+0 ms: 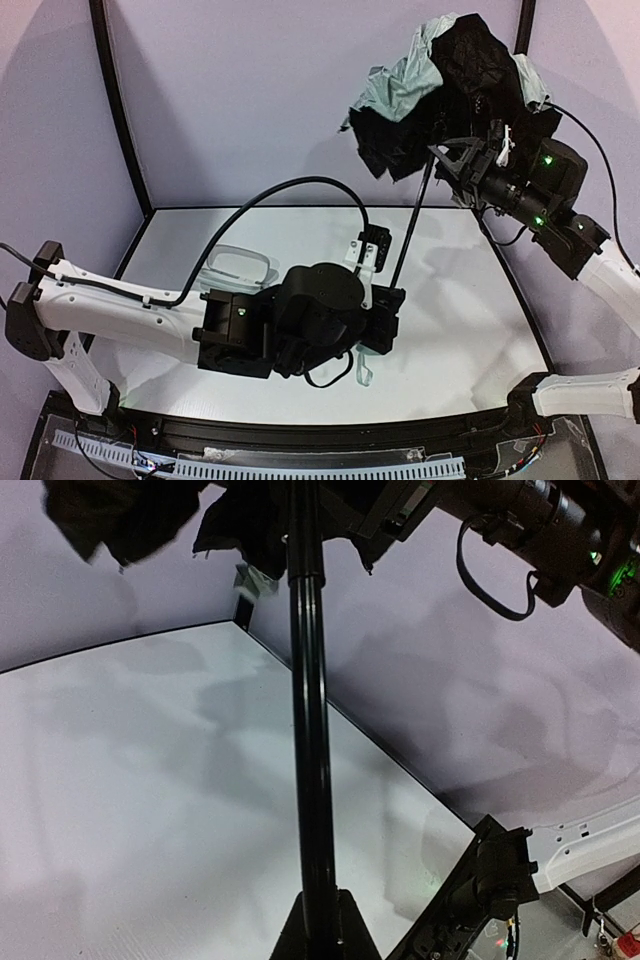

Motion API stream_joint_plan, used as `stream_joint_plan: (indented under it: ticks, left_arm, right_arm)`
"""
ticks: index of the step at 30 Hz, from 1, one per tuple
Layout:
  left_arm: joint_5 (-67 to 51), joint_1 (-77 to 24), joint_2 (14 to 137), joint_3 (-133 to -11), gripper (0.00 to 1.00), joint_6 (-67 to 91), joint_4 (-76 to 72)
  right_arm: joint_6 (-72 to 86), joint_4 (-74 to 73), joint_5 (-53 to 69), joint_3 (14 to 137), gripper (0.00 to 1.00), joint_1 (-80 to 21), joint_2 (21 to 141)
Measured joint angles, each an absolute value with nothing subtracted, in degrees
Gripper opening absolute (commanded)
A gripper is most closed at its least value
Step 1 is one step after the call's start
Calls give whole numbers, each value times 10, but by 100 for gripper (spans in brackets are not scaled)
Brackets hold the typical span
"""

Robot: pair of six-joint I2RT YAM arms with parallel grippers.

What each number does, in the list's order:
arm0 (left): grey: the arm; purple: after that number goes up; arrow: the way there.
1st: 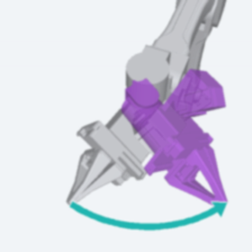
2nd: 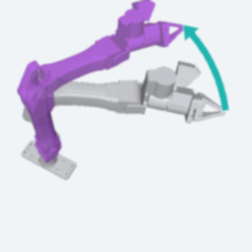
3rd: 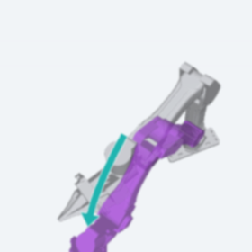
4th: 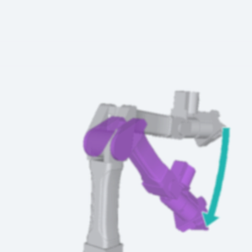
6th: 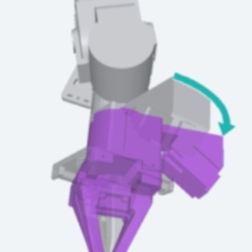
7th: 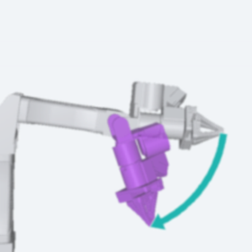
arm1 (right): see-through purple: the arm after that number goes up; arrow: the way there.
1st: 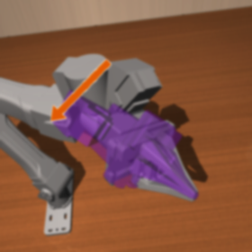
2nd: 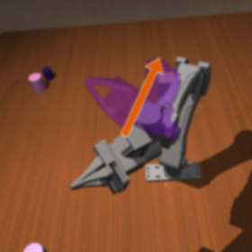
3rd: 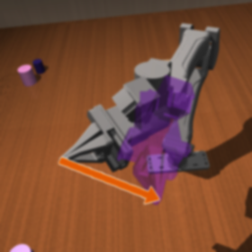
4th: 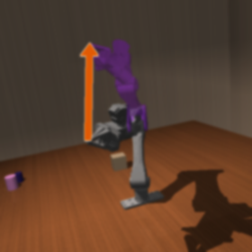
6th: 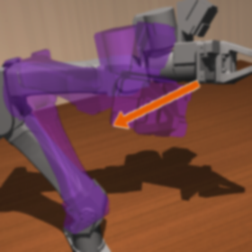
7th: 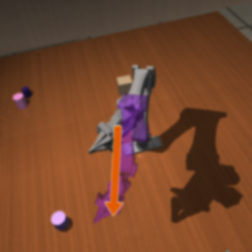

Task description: Open the umbrella

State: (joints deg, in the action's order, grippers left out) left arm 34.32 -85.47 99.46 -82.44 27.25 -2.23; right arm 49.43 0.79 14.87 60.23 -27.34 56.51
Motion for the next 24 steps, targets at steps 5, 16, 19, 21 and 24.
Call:
stream_joint_plan:
  ticks: [5,16,19,21,24]
  left_arm:
    - [347,-854,995,-825,1,269,-34]
    - [385,-855,1011,-845,1,283,-56]
    - [404,-857,1012,-847,1,293,-65]
    - [414,-857,1012,-851,1,299,-71]
    - [421,-857,1012,-855,1,304,-80]
  right_arm:
    - [517,70,139,586,69,-284,569]
    - [544,188,94,581,75,-299,603]
    - [550,214,94,580,77,-298,618]
    - [555,232,103,579,77,-298,629]
    - [556,251,123,579,78,-298,641]
